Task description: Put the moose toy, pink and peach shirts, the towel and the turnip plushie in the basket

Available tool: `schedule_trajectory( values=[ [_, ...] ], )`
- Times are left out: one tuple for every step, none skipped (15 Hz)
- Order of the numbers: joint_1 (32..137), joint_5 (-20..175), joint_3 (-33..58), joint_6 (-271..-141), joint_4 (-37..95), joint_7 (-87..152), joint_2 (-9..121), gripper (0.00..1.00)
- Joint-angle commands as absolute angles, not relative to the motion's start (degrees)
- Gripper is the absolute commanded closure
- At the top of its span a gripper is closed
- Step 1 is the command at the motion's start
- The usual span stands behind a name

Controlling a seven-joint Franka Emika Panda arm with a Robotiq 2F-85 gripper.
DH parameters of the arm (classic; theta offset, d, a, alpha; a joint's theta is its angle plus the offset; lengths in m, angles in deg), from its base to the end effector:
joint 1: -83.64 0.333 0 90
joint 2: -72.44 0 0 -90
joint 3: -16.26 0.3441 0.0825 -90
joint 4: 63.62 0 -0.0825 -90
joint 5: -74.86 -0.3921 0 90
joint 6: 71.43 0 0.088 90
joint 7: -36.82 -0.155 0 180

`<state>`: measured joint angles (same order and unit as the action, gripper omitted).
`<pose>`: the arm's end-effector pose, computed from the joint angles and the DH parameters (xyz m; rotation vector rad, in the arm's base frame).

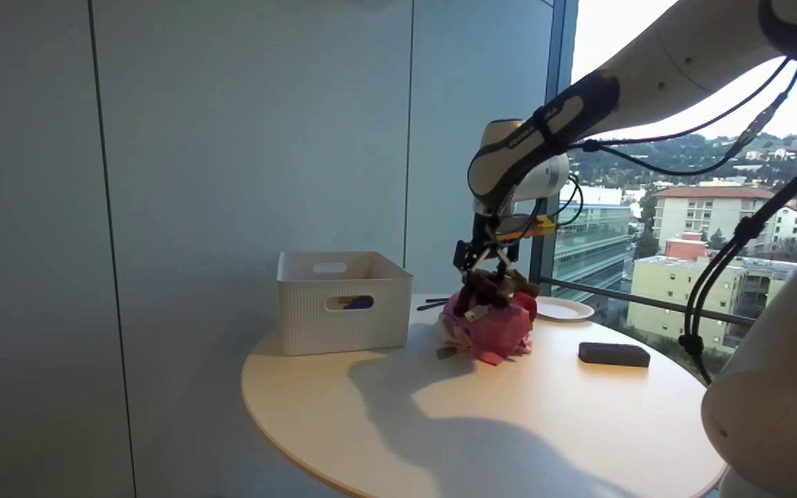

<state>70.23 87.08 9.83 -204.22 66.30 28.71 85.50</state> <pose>0.4824 -0.1880 0.4584 2.8906 -0.5337 0.3858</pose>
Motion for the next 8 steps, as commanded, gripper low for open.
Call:
schedule_trajectory(
  values=[
    [70.3, 86.3, 8.2, -202.2, 58.3, 27.3, 75.9, 0.0],
    [70.5, 85.5, 7.5, -202.6, 57.2, 27.5, 74.2, 0.25],
    [70.6, 85.1, 7.0, -203.0, 56.6, 27.4, 73.3, 0.26],
    [70.7, 84.6, 6.6, -203.2, 56.0, 27.7, 72.5, 0.32],
    [70.8, 83.7, 6.4, -203.2, 55.6, 27.7, 72.0, 0.42],
    [70.8, 82.8, 6.2, -203.5, 55.4, 28.1, 71.9, 0.49],
    [70.8, 82.9, 6.1, -203.7, 55.2, 27.6, 71.8, 0.56],
    [70.9, 82.8, 6.0, -203.8, 55.3, 27.7, 72.1, 0.65]
  ],
)
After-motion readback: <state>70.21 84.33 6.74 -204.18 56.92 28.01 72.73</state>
